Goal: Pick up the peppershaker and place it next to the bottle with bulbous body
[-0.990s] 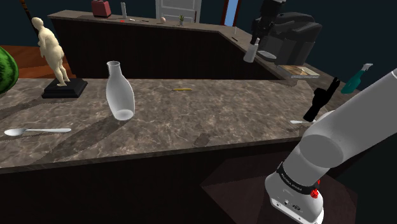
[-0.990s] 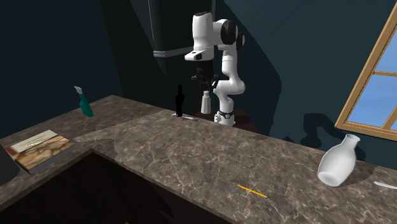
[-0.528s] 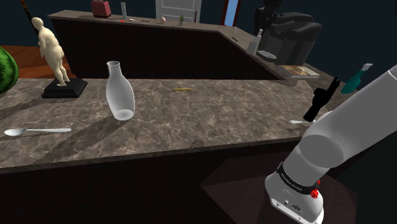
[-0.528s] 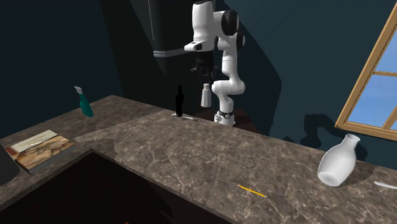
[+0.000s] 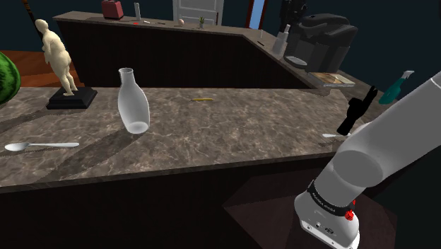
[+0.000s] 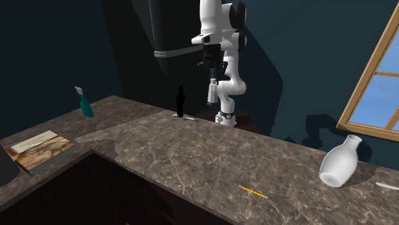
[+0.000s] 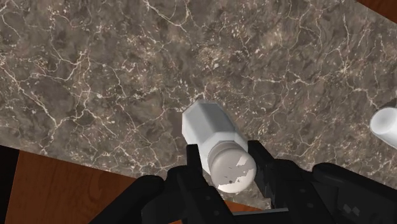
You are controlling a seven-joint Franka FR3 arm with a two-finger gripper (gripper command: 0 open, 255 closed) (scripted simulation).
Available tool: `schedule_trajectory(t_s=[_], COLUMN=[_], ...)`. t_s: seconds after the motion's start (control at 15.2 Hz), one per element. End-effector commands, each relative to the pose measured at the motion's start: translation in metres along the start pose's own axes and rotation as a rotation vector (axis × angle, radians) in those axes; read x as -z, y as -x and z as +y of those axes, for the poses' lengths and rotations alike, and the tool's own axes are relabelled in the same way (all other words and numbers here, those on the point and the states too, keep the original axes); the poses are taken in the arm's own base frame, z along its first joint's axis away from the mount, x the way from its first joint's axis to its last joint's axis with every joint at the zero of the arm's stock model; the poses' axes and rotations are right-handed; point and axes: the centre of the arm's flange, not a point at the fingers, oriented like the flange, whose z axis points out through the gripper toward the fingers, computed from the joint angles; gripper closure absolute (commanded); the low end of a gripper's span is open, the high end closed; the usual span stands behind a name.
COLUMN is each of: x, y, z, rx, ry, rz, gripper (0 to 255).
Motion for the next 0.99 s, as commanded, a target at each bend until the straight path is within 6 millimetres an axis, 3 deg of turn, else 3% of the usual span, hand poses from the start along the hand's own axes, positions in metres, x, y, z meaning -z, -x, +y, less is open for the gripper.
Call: schedule_trajectory(t_s=[0.0, 0.92], x=[0.0, -0.014], y=[-0.003, -0.016], z=[-0.026, -0.21], rx=[-0.001, -0.001], ry=[0.0, 0.0], rz=[0.0, 0.0], gripper=[255, 255])
